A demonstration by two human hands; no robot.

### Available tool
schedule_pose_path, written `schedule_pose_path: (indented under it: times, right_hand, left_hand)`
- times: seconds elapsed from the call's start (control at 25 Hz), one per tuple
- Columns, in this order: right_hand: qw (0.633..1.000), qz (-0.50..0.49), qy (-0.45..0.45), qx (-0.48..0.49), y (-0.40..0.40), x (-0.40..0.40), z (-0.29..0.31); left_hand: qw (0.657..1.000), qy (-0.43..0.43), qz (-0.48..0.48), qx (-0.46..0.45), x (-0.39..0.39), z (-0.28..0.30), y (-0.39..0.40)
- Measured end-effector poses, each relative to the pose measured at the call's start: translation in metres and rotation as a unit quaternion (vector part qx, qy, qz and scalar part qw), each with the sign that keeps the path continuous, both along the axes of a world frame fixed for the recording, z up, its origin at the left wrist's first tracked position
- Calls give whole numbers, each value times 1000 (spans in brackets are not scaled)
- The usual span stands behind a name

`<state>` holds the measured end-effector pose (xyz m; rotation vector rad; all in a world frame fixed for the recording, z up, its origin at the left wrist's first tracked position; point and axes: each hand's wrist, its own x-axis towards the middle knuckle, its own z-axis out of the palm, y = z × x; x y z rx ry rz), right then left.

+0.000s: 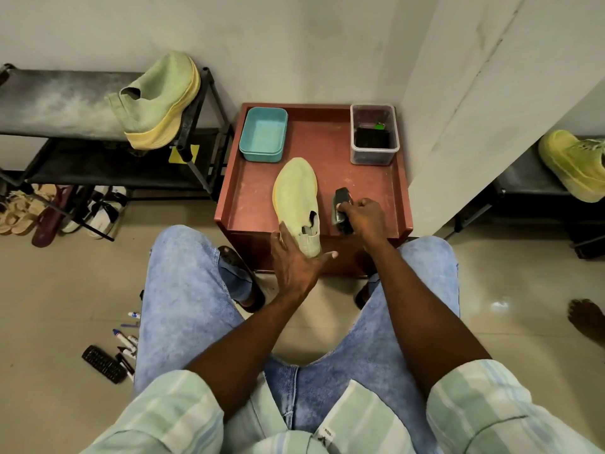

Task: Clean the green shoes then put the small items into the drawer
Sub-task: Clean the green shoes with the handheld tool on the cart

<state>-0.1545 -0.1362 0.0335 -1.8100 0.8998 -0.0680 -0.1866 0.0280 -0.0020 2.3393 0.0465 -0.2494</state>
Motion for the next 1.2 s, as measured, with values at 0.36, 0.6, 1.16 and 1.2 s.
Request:
schedule_pose_path:
  times: [0.36,0.6,1.16,1.2]
  right_hand:
    - [992,35,-22,-116,17,-8,3]
    - [990,6,-95,-108,47,1,18]
    - [974,64,-203,-74,155,109,96]
    - [974,68,-203,-72,161,118,99]
  left_hand:
    - [979,-12,148,-136,15,6,2]
    - [914,62,170,-364,32,50,39]
    - [855,-196,235,-419,180,191,223]
    - [858,-197,247,-405,198,188,238]
